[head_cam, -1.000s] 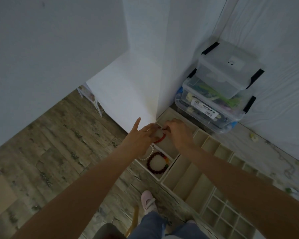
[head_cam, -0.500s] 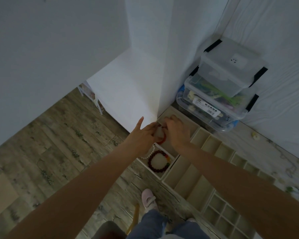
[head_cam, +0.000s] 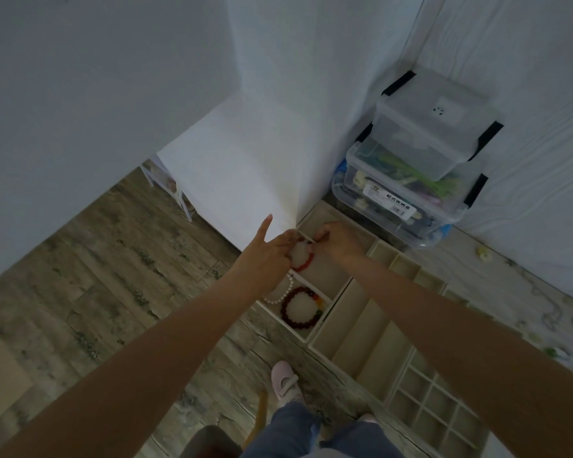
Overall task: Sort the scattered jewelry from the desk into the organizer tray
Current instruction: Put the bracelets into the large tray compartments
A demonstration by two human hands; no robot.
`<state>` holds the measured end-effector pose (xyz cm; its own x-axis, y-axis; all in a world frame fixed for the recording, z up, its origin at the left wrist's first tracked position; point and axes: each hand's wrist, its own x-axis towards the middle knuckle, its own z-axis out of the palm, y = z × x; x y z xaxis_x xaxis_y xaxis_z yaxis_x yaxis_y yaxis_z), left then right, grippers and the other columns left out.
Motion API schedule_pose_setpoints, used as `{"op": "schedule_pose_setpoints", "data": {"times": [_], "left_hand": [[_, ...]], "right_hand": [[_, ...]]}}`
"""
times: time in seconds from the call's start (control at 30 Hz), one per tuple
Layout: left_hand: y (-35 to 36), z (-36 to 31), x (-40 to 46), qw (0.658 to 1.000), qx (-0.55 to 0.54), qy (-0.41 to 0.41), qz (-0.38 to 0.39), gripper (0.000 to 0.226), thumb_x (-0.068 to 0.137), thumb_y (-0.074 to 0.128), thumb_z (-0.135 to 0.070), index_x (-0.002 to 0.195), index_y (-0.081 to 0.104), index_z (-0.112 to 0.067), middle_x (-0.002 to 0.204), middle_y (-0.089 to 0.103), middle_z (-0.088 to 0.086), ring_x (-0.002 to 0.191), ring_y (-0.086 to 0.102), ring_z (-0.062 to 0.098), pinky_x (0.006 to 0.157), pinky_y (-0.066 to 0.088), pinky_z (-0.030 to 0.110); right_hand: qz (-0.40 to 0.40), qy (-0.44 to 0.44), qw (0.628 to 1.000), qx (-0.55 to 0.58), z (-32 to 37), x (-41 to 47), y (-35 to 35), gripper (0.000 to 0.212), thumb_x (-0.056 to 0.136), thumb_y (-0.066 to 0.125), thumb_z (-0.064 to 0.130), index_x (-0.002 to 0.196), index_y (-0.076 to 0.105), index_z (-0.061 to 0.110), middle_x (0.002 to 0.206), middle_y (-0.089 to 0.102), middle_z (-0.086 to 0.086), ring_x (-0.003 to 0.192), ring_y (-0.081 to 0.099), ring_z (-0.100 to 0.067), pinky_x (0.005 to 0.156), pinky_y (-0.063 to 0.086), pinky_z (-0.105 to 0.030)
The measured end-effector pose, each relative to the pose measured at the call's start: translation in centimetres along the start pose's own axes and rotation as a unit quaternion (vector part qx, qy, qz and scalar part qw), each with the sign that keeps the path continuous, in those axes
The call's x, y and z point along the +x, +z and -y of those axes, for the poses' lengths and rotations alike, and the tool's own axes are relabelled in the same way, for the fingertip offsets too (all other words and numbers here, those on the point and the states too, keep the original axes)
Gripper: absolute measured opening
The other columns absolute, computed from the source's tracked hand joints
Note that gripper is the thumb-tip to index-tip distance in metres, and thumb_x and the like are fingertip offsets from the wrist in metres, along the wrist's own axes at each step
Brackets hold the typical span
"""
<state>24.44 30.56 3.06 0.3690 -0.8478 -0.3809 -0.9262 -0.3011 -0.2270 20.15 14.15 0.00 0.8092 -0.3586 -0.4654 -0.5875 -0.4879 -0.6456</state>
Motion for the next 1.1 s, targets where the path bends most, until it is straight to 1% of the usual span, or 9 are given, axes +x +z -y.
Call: {"op": "schedule_pose_setpoints", "data": {"times": [0.07, 0.17, 0.3, 0.5, 0.67, 0.73, 0.87, 1.03, 1.1], "left_hand": [[-0.1, 0.0, 0.0, 1.0, 0.001, -0.003, 0.006, 0.031, 0.092, 0.043, -0.014, 0.116, 0.063, -0.016, 0.157, 0.015, 0.009, 0.146, -0.004, 0.015, 0.098, -0.024, 0.056], [-0.4, -0.2, -0.1, 1.0, -0.021, -0.005, 0.002, 0.033, 0.091, 0.044, -0.013, 0.12, 0.06, -0.016, 0.157, 0.013, 0.009, 0.146, -0.004, 0.015, 0.102, -0.022, 0.055], [-1.2, -0.5, -0.4, 0.998, -0.06, 0.022, 0.005, 0.052, 0.093, 0.04, -0.013, 0.143, 0.035, -0.025, 0.157, 0.013, 0.004, 0.146, 0.0, 0.016, 0.111, -0.011, 0.055], [-0.7, -0.3, -0.2, 0.998, -0.058, 0.021, 0.034, 0.049, 0.092, 0.042, -0.02, 0.14, 0.04, -0.031, 0.153, 0.026, -0.003, 0.145, -0.005, 0.013, 0.109, -0.014, 0.057], [-0.5, -0.2, -0.4, 0.997, -0.064, 0.019, 0.038, 0.054, 0.091, 0.043, -0.017, 0.142, 0.037, -0.035, 0.147, 0.035, -0.008, 0.145, -0.003, 0.012, 0.108, -0.014, 0.058], [-0.7, 0.0, -0.5, 0.997, -0.06, 0.022, 0.032, 0.056, 0.091, 0.044, -0.016, 0.142, 0.034, -0.036, 0.146, 0.037, -0.008, 0.145, 0.001, 0.012, 0.107, -0.015, 0.059], [-0.4, -0.2, -0.7, 0.998, -0.048, 0.025, 0.026, 0.052, 0.091, 0.044, -0.015, 0.14, 0.039, -0.031, 0.138, 0.047, -0.008, 0.145, 0.006, 0.013, 0.104, -0.018, 0.059], [0.0, -0.3, -0.6, 0.999, -0.015, 0.017, 0.036, 0.042, 0.09, 0.043, -0.016, 0.131, 0.051, -0.023, 0.133, 0.052, -0.008, 0.144, 0.011, 0.011, 0.1, -0.022, 0.055], [0.0, -0.3, -0.8, 1.0, -0.01, 0.021, 0.012, 0.039, 0.086, 0.05, -0.017, 0.122, 0.06, -0.026, 0.122, 0.06, -0.009, 0.141, 0.023, 0.01, 0.101, -0.017, 0.057]], "right_hand": [[0.008, -0.002, 1.0, 0.0, -0.1, 0.1, -0.1, 0.021, 0.076, 0.075, 0.02, 0.093, 0.066, 0.012, 0.097, 0.065, 0.0, 0.086, 0.053, -0.009, 0.063, 0.039, -0.019], [-0.006, -0.013, 1.0, 0.008, -0.3, 0.0, -0.3, 0.009, 0.08, 0.07, 0.018, 0.089, 0.067, 0.018, 0.097, 0.066, 0.001, 0.087, 0.055, -0.01, 0.063, 0.039, -0.014], [-0.021, -0.017, 0.999, -0.037, -0.5, 0.2, 0.2, 0.01, 0.085, 0.06, 0.015, 0.084, 0.067, 0.022, 0.103, 0.067, -0.002, 0.096, 0.061, -0.019, 0.078, 0.047, -0.026], [-0.029, -0.016, 0.996, -0.081, -0.3, 0.1, 0.2, 0.017, 0.088, 0.053, 0.01, 0.089, 0.066, 0.021, 0.108, 0.065, -0.004, 0.098, 0.06, -0.021, 0.085, 0.049, -0.033], [-0.043, -0.036, 0.992, -0.111, -0.2, -0.1, 0.5, 0.028, 0.089, 0.051, 0.011, 0.066, 0.048, 0.027, 0.098, 0.065, -0.006, 0.093, 0.06, -0.022, 0.081, 0.051, -0.036], [-0.039, -0.041, 0.991, -0.118, -0.2, -0.1, 0.5, 0.029, 0.09, 0.051, 0.012, 0.066, 0.048, 0.027, 0.099, 0.066, -0.006, 0.093, 0.06, -0.022, 0.08, 0.051, -0.035], [-0.023, -0.036, 0.994, -0.104, -0.3, 0.0, 0.2, 0.01, 0.09, 0.054, 0.013, 0.09, 0.063, 0.016, 0.105, 0.065, -0.006, 0.097, 0.06, -0.022, 0.084, 0.051, -0.036], [-0.013, -0.057, 0.992, -0.109, -0.2, -0.6, -0.2, 0.012, 0.09, 0.055, 0.014, 0.096, 0.066, 0.012, 0.106, 0.065, -0.006, 0.099, 0.059, -0.021, 0.083, 0.049, -0.033], [-0.025, -0.073, 0.985, -0.151, 0.0, -0.9, 0.0, 0.014, 0.09, 0.051, 0.012, 0.093, 0.064, 0.013, 0.103, 0.064, -0.007, 0.096, 0.06, -0.023, 0.078, 0.05, -0.033]]}}
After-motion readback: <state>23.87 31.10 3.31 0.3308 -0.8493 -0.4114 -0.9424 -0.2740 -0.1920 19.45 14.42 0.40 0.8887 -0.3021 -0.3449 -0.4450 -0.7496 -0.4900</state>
